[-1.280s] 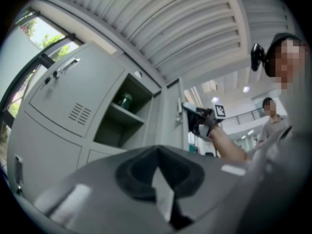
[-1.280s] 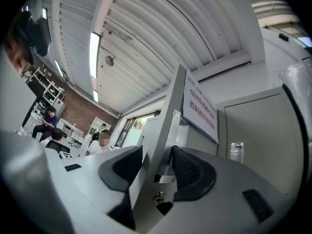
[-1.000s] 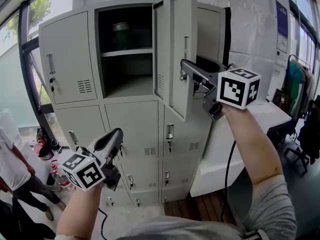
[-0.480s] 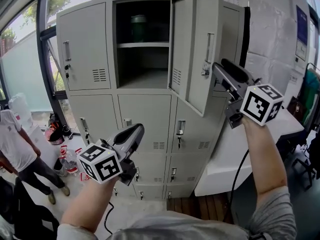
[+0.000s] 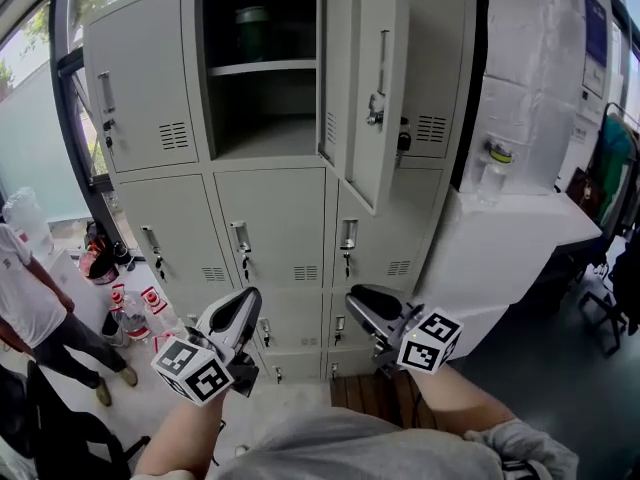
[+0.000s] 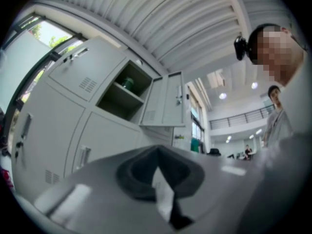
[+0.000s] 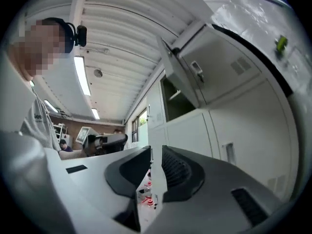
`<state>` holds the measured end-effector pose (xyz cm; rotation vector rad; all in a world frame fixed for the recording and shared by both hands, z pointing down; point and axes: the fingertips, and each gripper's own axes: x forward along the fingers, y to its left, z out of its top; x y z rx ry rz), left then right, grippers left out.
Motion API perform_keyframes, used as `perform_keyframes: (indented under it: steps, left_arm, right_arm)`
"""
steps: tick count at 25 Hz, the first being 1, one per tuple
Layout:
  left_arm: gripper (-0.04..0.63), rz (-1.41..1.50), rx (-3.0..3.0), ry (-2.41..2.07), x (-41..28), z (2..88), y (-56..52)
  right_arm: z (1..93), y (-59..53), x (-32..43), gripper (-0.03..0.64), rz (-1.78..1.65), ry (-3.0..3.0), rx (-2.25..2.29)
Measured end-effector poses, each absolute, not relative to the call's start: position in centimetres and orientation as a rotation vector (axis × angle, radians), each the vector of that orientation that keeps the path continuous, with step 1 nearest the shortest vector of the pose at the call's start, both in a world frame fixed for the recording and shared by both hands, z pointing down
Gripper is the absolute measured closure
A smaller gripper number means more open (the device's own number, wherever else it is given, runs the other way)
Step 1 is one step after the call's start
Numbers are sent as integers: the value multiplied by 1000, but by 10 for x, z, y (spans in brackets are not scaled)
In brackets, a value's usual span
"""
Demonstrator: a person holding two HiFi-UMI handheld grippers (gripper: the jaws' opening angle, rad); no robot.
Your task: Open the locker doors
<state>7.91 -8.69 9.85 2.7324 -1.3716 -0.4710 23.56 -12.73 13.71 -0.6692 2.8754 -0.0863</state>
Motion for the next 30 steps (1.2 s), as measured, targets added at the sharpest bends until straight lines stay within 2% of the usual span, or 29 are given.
perform_keyframes:
  steps: [4, 14, 25, 30]
  left_arm:
    - [594, -436, 2695, -1344, 78, 148, -77]
    - [591, -383, 2542, -1455, 35, 208, -68]
    - [591, -188, 2383, -1396, -15, 353, -94]
    - [591, -41, 2439, -1214, -21, 421, -137]
  right_arm:
    - [200, -115, 211, 549, -203, 2947, -627]
    - [268, -130, 206, 548, -319, 3018, -718]
    - [467, -170, 185, 545, -687, 3064, -1191]
    - [546, -207, 182, 508, -826, 2950, -1561]
